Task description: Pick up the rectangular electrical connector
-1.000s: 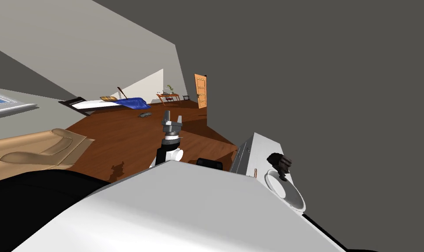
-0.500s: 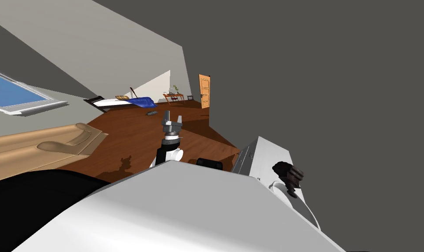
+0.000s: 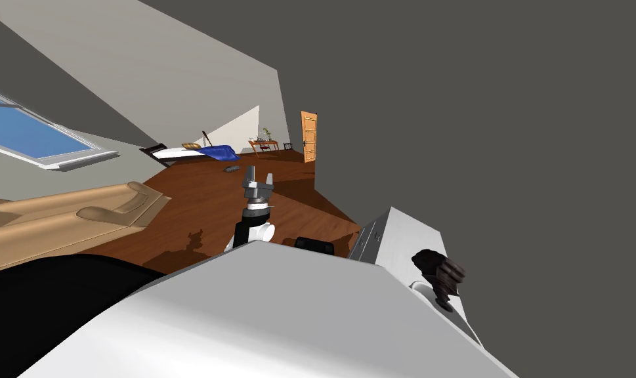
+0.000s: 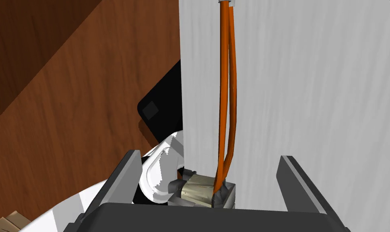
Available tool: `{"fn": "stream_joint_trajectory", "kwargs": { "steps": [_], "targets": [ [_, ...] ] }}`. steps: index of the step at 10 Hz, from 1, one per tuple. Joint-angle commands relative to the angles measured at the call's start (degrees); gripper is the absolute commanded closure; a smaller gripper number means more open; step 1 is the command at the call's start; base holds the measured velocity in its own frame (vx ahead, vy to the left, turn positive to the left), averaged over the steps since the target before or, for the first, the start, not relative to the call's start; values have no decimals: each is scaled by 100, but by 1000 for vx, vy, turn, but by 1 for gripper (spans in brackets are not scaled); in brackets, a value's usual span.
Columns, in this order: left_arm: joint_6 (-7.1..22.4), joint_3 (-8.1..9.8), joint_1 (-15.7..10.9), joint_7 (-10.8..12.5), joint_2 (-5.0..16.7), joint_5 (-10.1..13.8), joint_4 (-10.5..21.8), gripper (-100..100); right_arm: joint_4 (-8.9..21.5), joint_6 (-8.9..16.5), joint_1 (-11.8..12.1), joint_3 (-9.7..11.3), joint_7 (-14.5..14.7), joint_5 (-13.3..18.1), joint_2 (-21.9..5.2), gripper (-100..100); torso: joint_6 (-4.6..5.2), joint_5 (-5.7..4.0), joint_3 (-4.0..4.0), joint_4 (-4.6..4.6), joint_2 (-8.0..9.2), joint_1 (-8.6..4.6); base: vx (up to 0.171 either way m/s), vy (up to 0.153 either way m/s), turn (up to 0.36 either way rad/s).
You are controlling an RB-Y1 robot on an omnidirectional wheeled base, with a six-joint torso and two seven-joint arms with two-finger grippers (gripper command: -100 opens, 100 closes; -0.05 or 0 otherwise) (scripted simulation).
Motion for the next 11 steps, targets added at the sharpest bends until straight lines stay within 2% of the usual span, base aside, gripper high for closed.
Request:
{"fn": "stream_joint_trajectory", "kwargs": {
  "steps": [1,3,4,5,9,10,11],
  "targets": [
    [0,0,0,0,0,0,0,0,179,-45,-148,106,97,89,114,-100,0,0,0,0,0,0,22,-7,5],
    [0,0,0,0,0,0,0,0,359,-89,-295,213,195,178,229,-100,0,0,-4,-1,-8,1,36,-8,5],
    [0,0,0,0,0,0,0,0,292,-67,-256,172,131,154,176,-100,0,0,-6,-2,-11,1,18,-4,2],
    [0,0,0,0,0,0,0,0,303,-73,-266,180,140,161,182,100,0,1,-3,-2,-5,3,0,0,0],
    [0,0,0,0,0,0,0,0,299,-72,-266,179,146,163,178,100,3,0,1,0,2,5,0,0,3],
    [0,0,0,0,0,0,0,0,299,-72,-267,179,147,163,178,0,4,0,1,0,2,5,0,0,0],
    [0,0,0,0,0,0,0,0,108,-27,-89,64,58,54,69,100,4,1,1,0,2,5,-33,13,-8]
  ]
}}
